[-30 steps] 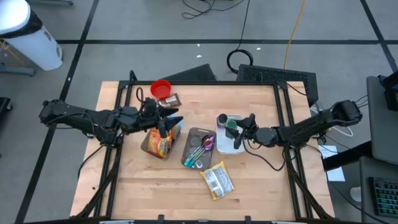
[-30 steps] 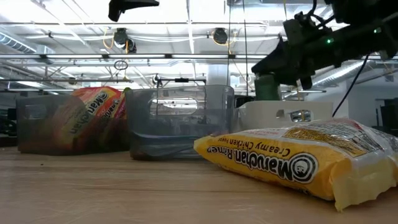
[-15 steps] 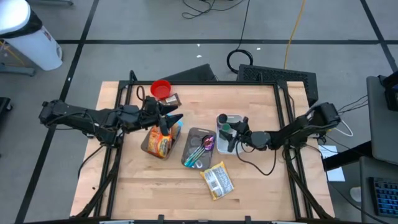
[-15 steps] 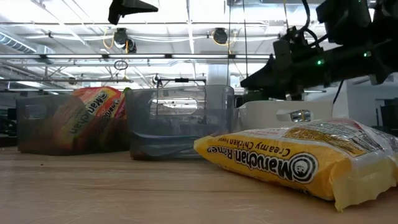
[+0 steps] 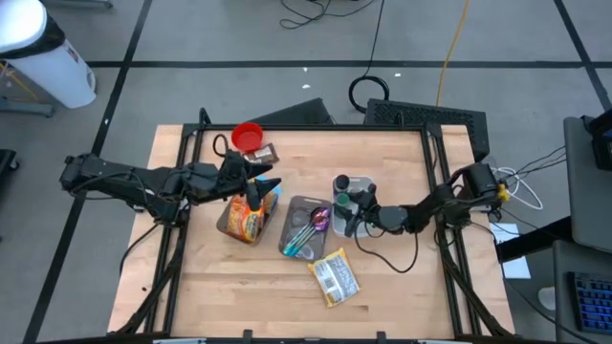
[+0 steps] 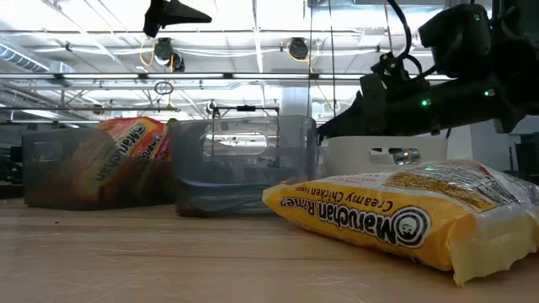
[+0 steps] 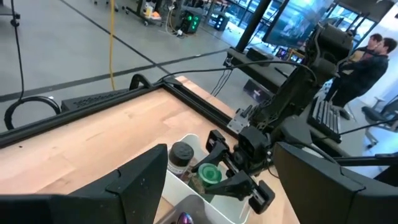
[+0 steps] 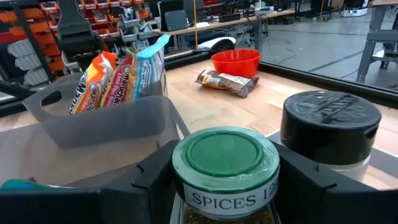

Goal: Pick & Place Food Item
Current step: Put the green bottle into the white bin, then put the orange pack into the white bin

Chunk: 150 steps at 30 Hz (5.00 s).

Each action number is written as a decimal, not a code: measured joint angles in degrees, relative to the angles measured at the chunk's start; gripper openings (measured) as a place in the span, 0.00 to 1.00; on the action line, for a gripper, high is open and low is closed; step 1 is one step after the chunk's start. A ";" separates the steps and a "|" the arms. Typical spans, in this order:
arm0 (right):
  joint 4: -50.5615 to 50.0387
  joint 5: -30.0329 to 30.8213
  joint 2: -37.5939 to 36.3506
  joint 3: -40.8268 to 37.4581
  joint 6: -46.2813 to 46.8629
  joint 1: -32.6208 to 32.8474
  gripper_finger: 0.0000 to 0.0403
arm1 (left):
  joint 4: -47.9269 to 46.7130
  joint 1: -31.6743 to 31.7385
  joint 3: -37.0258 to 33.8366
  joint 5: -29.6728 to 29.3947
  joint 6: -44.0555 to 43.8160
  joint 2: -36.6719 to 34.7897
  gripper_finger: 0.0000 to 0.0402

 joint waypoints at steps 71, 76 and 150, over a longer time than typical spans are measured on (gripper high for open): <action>-11.65 0.14 -50.30 1.14 -14.06 -2.84 0.57 | 15.51 5.00 0.02 0.12 3.85 0.00 0.74; -11.70 0.03 -50.32 1.14 -9.94 -4.19 0.57 | 17.46 6.55 0.02 0.14 3.75 0.02 0.74; -42.50 -52.79 -50.18 5.73 21.56 -31.03 0.52 | -88.08 50.76 72.74 41.65 48.89 65.28 0.74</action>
